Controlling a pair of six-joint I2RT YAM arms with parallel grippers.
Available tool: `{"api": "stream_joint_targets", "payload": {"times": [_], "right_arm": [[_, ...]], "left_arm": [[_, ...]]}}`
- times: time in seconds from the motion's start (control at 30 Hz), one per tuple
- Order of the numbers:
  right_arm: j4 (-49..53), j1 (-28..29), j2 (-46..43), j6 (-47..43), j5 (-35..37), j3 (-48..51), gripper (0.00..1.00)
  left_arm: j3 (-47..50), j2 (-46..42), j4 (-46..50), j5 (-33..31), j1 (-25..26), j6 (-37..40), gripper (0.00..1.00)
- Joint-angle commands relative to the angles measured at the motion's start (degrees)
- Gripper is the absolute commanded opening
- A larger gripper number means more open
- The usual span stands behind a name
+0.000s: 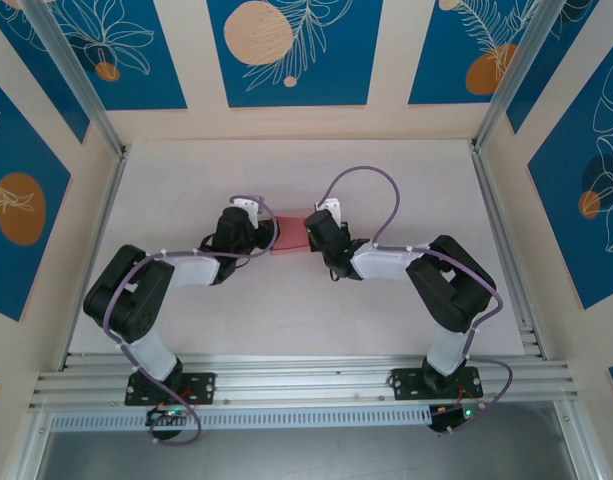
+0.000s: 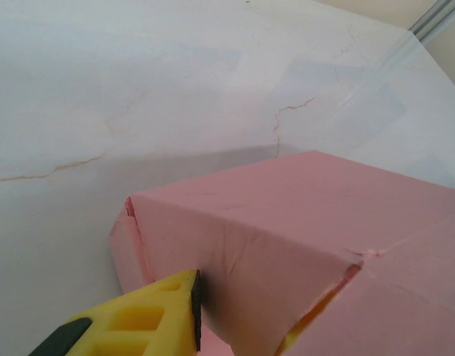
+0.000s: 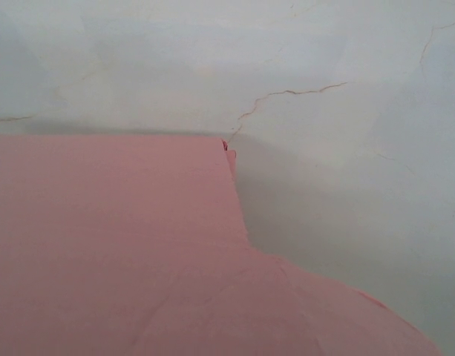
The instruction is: Fold the paper box
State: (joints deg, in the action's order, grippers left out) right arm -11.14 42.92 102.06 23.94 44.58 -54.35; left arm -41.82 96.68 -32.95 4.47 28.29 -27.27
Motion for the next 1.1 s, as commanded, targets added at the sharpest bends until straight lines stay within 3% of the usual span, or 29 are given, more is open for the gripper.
{"api": "stream_joint_targets", "payload": {"times": [0.0, 0.33, 0.6, 0.7, 0.83, 0.97, 1.07], "right_arm": [[1.83, 0.86, 0.19, -0.74, -3.62, -0.76, 0.10], [2.51, 0.85, -0.05, -0.45, -3.71, -0.86, 0.10], [3.20, 0.94, -0.10, -0.65, -2.94, -0.84, 0.10], [3.91, 1.28, -0.01, -0.88, -2.14, -1.26, 0.10], [4.88, 1.47, 0.39, -1.09, -1.55, -1.86, 0.10], [5.35, 1.57, 0.80, -1.17, -1.58, -2.38, 0.10], [5.84, 1.64, 1.17, -1.01, -1.55, -2.78, 0.10]], "left_arm": [[-1.81, -0.58, 0.01, 2.98, 0.53, -5.26, 0.25], [-0.19, -0.78, -0.87, 2.90, 0.18, -8.15, 0.28], [6.84, -6.45, 3.96, -3.98, 0.09, -4.24, 0.47], [9.08, -9.29, 6.05, -5.77, 0.01, -2.77, 0.61], [10.99, -12.25, 7.36, -5.15, -0.23, -2.50, 0.73], [13.69, -16.11, 8.20, -3.13, -0.30, -2.33, 0.92], [15.97, -20.24, 11.58, -4.27, -0.26, -2.82, 0.96]]}}
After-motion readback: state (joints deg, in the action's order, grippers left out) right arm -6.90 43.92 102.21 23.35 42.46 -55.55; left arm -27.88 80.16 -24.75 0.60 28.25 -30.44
